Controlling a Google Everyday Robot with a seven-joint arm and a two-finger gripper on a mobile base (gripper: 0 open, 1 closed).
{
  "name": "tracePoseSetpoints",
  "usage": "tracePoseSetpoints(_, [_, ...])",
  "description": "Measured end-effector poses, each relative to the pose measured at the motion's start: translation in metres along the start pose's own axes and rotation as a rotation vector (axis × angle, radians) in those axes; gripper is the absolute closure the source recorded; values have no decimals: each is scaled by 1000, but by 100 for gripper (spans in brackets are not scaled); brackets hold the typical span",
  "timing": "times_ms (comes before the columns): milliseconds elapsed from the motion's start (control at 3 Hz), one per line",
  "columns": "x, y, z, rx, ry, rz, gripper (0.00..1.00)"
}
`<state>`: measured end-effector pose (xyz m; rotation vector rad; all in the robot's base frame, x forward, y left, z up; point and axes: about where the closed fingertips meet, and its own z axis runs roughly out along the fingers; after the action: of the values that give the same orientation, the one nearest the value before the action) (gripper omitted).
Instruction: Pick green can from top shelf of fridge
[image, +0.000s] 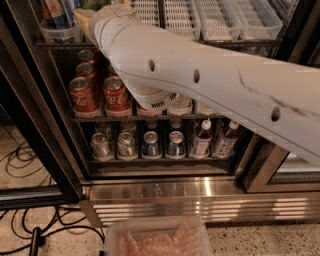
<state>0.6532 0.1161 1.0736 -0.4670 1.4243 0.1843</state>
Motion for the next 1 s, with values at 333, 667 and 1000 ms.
tracePoseSetpoints(333, [1, 0, 4, -6, 4, 4, 41])
tracePoseSetpoints(667, [4, 0, 8, -12, 12, 13, 52])
tracePoseSetpoints(1000, [5, 2, 11, -26, 19, 19, 69])
